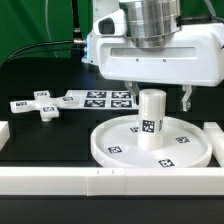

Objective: Assemble round table

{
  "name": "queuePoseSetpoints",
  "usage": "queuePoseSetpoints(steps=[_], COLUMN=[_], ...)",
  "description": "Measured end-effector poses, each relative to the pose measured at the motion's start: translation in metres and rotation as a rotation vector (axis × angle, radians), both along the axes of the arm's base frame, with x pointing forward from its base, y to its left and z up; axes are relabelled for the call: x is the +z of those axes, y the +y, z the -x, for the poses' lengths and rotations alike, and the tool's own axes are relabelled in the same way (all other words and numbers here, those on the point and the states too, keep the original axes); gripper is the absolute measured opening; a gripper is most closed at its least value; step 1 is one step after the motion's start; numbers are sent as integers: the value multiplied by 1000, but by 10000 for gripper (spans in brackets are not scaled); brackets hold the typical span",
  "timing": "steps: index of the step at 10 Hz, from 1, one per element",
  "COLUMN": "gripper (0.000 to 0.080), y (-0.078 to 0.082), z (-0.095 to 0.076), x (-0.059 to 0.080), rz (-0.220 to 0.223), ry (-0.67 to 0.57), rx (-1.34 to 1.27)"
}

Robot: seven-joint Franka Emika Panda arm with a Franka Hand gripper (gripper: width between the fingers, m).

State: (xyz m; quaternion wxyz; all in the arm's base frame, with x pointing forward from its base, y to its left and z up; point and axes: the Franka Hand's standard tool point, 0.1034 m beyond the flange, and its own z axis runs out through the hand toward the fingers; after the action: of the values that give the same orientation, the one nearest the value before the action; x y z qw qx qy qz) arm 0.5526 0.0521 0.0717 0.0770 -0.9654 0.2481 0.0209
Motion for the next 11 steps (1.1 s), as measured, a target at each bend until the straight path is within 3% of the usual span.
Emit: queuePoseSetpoints(steps=[3, 9, 11], gripper=[649, 649, 649], y=[3, 1, -1], z=[-4, -4, -11], x=[2, 2, 5], rz=[40, 43, 70], ry=[-47, -99, -127], rx=[318, 712, 960])
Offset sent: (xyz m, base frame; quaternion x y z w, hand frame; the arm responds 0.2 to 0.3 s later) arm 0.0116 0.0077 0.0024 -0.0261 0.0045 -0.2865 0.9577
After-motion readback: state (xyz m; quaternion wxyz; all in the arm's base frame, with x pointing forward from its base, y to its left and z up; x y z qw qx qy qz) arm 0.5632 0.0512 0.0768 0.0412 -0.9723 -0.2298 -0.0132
